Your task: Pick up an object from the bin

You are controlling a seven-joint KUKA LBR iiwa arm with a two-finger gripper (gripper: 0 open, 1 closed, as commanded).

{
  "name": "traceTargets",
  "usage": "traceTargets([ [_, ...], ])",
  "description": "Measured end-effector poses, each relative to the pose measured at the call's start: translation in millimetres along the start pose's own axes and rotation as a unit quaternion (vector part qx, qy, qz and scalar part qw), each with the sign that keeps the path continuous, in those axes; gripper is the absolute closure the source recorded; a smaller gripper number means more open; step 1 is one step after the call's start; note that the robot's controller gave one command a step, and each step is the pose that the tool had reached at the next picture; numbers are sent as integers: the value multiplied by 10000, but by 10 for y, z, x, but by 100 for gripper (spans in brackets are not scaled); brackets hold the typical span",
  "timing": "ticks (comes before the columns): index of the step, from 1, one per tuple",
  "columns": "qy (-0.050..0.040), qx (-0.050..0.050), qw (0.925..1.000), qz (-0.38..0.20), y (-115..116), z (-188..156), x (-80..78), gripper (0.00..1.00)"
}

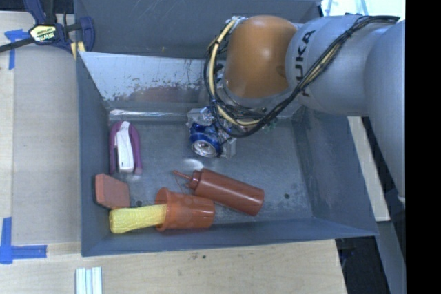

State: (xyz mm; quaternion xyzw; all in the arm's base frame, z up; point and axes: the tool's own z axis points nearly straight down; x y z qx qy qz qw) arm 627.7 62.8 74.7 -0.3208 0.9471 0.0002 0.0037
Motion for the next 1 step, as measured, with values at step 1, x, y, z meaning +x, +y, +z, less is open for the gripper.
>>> traceTargets([
  [1,6,-4,10000,5,3,-147,5,100],
])
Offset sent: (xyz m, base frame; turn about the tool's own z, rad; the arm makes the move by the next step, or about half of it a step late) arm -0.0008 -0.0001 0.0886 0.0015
